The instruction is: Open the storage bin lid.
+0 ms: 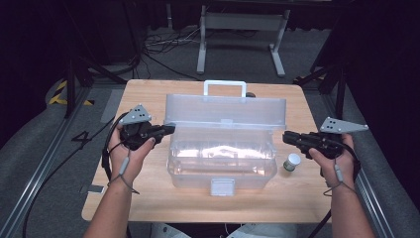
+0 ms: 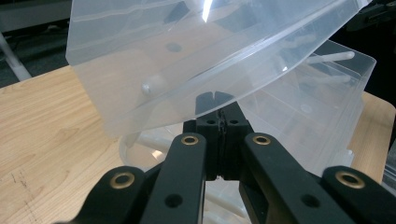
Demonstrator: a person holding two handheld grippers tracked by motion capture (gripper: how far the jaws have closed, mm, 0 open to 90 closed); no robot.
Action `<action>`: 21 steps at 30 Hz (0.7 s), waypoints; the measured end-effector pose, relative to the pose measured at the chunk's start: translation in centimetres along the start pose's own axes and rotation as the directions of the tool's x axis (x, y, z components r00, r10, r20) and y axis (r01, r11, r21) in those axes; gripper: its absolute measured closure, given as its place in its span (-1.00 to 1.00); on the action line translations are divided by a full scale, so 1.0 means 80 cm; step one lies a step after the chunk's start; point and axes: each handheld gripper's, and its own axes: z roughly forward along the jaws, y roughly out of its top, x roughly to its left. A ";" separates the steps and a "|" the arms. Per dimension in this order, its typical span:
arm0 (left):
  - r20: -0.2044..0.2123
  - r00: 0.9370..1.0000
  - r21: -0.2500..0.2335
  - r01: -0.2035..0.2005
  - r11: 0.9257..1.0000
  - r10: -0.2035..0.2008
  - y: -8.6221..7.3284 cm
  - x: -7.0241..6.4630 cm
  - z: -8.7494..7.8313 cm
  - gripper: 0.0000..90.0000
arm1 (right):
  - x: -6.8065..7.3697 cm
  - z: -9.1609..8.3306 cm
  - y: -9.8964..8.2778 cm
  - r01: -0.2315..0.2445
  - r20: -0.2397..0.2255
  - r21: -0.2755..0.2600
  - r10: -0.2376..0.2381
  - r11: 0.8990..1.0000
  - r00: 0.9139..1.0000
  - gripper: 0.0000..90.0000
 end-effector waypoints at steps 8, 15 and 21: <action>0.005 1.000 0.001 -0.004 1.000 0.004 0.003 0.002 0.002 0.98 | 0.003 -0.001 -0.004 -0.032 0.053 -0.048 0.035 0.998 0.998 0.38; 0.009 1.000 0.001 -0.008 1.000 0.008 0.006 0.004 0.003 0.98 | 0.012 0.009 -0.002 -0.031 0.099 -0.060 0.037 0.998 0.994 0.26; 0.020 1.000 0.007 -0.006 1.000 0.006 0.010 0.007 0.005 0.97 | 0.014 0.015 0.002 -0.030 0.122 -0.085 0.040 0.996 0.992 0.16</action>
